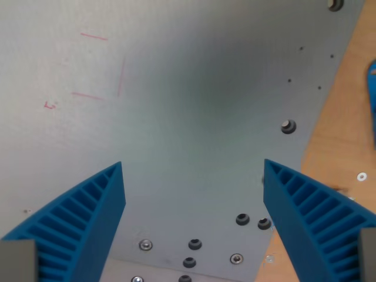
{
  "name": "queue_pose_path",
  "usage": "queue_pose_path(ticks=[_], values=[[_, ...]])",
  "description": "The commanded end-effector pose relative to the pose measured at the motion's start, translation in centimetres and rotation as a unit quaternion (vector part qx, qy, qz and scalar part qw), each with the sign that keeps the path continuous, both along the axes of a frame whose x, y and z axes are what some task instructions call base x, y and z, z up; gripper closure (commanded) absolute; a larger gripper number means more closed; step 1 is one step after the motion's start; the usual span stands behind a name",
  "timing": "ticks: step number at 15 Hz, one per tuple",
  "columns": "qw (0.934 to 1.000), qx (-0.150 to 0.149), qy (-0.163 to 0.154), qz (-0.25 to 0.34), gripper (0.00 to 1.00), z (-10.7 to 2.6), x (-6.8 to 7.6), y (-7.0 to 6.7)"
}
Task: Move in gripper positive y
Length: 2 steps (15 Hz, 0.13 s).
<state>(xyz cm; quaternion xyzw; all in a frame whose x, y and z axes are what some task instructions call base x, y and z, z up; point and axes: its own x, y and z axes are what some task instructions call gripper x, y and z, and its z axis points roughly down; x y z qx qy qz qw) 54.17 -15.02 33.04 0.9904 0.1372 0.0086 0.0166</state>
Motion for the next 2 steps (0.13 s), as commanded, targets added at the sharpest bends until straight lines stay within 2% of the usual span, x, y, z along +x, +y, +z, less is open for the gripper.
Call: queue_pose_path(ticks=[1, 2], values=[[0.9998, 0.011, 0.015, 0.010, 0.00, 0.28, 1.00, -1.57], [0.9998, 0.011, 0.015, 0.010, 0.00, 0.29, 1.14, -2.04]])
